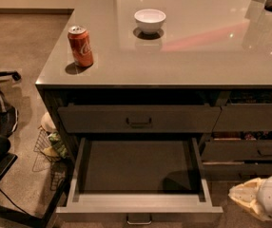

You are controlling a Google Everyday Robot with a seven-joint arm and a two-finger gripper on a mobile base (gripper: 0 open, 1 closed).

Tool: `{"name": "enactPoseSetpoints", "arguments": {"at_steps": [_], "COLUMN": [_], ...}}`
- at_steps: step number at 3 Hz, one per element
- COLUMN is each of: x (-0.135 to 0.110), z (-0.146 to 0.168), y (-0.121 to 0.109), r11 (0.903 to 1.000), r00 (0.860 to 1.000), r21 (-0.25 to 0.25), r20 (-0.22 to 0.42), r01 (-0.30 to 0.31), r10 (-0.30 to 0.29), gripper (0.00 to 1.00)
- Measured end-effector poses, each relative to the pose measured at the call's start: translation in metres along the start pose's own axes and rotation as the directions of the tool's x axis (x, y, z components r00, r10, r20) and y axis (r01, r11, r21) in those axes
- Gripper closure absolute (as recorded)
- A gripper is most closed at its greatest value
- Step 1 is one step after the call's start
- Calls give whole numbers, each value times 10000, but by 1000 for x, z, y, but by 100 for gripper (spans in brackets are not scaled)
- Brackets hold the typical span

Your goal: Close middle drawer

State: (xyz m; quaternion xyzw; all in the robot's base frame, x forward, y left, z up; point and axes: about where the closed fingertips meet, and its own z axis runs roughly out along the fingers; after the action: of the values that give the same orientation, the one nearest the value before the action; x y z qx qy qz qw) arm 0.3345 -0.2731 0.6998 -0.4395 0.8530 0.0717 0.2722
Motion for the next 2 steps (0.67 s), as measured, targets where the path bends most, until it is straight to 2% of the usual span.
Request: {"name": "enactPoseSetpoints", "arguments": {"at_steps": [1,2], "x": [4,10], "z": [6,22], "y": [-6,5], "r11": [9995,9999], "r00": [9999,9999], "r21": [303,9], "r20": [13,53], "r01": [-106,-164], "r10": [106,164], "gripper": [95,100]}}
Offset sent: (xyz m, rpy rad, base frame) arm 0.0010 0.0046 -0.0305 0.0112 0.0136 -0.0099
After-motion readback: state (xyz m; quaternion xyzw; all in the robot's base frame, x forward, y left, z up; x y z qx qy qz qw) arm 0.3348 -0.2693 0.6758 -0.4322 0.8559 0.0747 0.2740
